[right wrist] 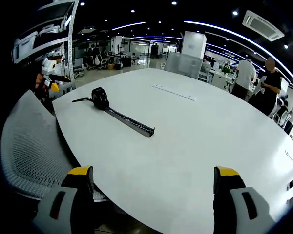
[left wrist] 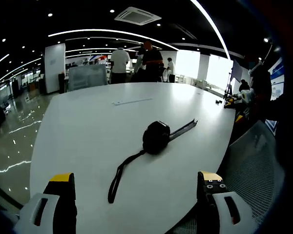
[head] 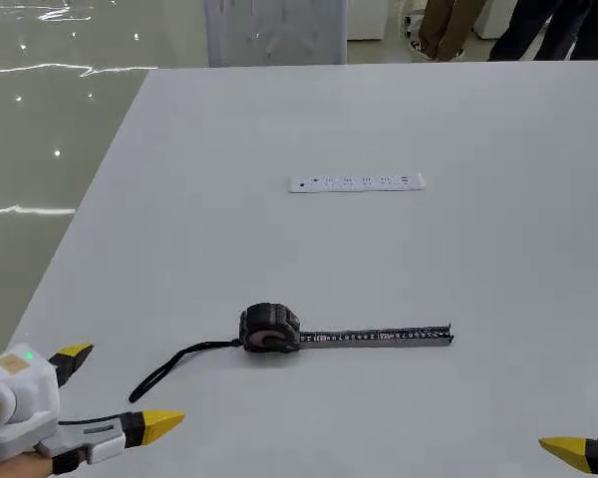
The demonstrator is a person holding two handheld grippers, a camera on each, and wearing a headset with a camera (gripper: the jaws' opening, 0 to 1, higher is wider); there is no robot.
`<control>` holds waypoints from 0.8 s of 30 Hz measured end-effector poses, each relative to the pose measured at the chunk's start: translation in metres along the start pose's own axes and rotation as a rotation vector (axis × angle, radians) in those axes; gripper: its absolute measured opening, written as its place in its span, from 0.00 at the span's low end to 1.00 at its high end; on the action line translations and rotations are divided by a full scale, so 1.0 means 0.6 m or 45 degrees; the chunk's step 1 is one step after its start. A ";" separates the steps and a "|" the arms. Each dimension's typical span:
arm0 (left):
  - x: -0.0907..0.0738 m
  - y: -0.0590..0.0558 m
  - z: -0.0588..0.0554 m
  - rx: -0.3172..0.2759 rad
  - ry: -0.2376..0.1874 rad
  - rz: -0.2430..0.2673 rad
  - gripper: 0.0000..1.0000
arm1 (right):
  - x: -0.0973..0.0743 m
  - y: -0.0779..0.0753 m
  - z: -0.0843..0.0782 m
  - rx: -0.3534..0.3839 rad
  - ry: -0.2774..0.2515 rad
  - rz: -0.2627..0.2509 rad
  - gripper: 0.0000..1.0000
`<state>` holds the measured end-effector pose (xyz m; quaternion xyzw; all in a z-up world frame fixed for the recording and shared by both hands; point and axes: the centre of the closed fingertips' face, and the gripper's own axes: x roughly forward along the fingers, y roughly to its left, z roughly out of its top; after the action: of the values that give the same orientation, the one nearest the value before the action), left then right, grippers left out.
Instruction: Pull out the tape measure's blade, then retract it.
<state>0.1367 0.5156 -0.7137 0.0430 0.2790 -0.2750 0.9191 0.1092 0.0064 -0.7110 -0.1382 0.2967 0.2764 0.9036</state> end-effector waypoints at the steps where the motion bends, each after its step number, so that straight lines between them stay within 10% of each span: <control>1: -0.006 0.004 -0.002 -0.004 -0.001 0.010 1.00 | -0.003 -0.001 -0.007 0.011 0.008 0.004 1.00; 12: -0.026 0.031 -0.014 -0.011 -0.021 0.085 1.00 | -0.023 -0.015 -0.011 0.046 0.020 -0.005 1.00; 24: -0.017 0.010 -0.015 0.018 0.005 0.030 1.00 | -0.031 -0.013 -0.019 0.062 0.018 -0.022 1.00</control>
<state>0.1286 0.5278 -0.7167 0.0532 0.2783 -0.2662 0.9214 0.0961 -0.0122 -0.7078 -0.1206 0.3086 0.2603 0.9069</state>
